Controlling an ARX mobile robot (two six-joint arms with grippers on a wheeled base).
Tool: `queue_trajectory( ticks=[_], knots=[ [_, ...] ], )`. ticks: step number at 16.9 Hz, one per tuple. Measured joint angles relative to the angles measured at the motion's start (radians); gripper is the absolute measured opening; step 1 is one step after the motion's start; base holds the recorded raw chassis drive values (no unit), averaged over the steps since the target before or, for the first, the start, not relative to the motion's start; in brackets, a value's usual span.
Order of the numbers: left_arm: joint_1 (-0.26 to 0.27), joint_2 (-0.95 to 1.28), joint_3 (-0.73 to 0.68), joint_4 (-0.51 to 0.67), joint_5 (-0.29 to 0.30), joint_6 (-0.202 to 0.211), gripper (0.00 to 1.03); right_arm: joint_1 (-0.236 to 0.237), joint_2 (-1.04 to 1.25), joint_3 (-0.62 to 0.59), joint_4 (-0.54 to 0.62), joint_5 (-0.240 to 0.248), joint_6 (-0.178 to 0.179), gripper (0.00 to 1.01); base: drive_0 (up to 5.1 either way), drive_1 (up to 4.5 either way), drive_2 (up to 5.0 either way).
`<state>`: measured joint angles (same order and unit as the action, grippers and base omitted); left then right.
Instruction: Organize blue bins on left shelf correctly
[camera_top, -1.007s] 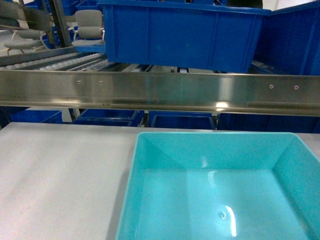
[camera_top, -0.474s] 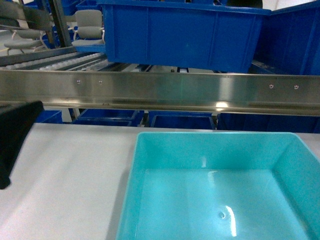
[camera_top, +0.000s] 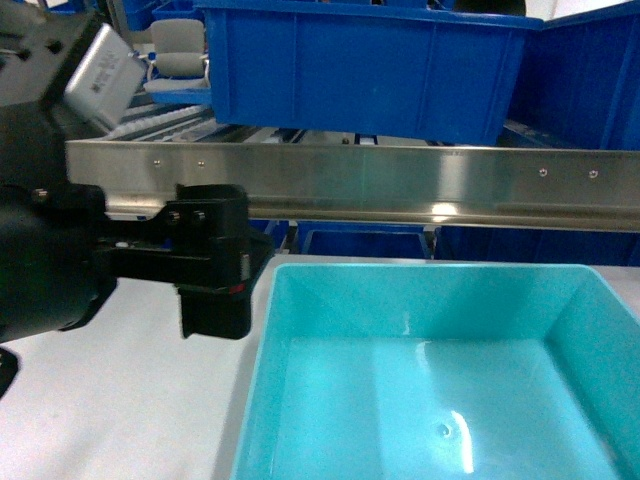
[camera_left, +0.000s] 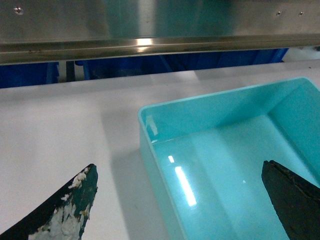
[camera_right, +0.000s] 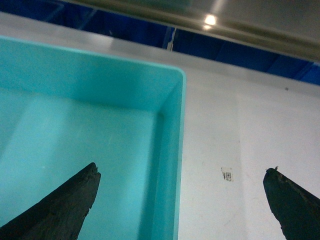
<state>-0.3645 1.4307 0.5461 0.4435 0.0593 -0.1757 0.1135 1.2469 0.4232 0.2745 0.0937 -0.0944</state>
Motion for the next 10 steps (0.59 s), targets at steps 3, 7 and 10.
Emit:
queue_trajectory(
  ticks=[3, 7, 10],
  knots=[
    [-0.034, 0.133, 0.112, -0.108, -0.039, -0.025, 0.98, -0.029, 0.159, 0.116, -0.061, -0.024, -0.005, 0.98, 0.0, 0.00, 0.0],
    [-0.077, 0.239, 0.201, -0.284, -0.092, -0.055, 0.98, -0.061, 0.265, 0.155, -0.073, -0.031, -0.030, 0.98, 0.0, 0.00, 0.0],
    [-0.109, 0.283, 0.248, -0.357, -0.089, -0.063, 0.98, -0.083, 0.305, 0.139, -0.020, -0.021, -0.043, 0.98, 0.0, 0.00, 0.0]
  ],
)
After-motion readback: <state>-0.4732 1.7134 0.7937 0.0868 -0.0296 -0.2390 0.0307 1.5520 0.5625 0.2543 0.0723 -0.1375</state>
